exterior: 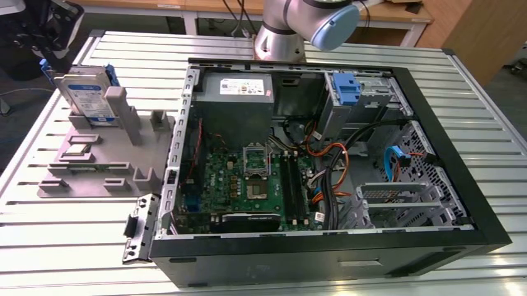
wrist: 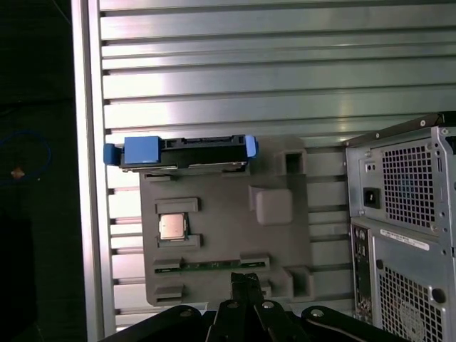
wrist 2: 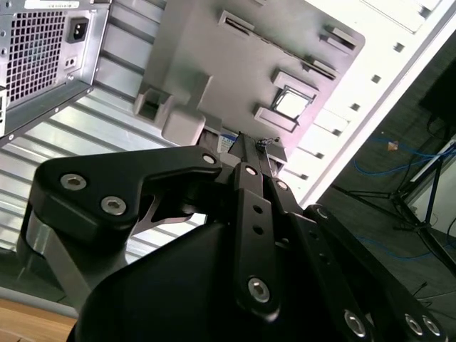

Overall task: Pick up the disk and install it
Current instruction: 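Reach for the disk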

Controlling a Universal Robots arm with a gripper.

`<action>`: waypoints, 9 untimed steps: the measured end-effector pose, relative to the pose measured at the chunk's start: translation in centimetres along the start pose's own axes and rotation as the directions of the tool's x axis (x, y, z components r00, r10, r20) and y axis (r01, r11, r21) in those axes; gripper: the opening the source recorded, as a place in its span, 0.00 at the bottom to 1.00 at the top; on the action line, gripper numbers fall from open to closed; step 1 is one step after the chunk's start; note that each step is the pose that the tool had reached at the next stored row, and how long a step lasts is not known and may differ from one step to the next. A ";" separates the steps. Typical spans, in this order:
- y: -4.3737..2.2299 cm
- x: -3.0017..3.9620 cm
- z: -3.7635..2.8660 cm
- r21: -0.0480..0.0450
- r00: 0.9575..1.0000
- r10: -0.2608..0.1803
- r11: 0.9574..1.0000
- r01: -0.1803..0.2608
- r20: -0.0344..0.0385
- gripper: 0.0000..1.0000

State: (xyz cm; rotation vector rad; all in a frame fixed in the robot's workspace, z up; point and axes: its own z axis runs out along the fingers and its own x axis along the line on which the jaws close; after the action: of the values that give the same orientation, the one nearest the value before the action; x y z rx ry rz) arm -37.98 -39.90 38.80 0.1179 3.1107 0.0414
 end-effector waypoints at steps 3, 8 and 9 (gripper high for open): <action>-0.01 0.13 0.00 0.000 1.000 0.000 1.000 0.000 0.000 0.10; -0.03 0.35 -0.01 0.000 1.000 0.000 1.000 0.000 0.000 0.10; -0.03 0.39 -0.01 0.000 1.000 0.000 1.000 0.000 0.000 0.10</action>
State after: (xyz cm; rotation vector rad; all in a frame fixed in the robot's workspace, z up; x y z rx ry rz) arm -38.37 -39.89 38.79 0.1180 3.1107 0.0415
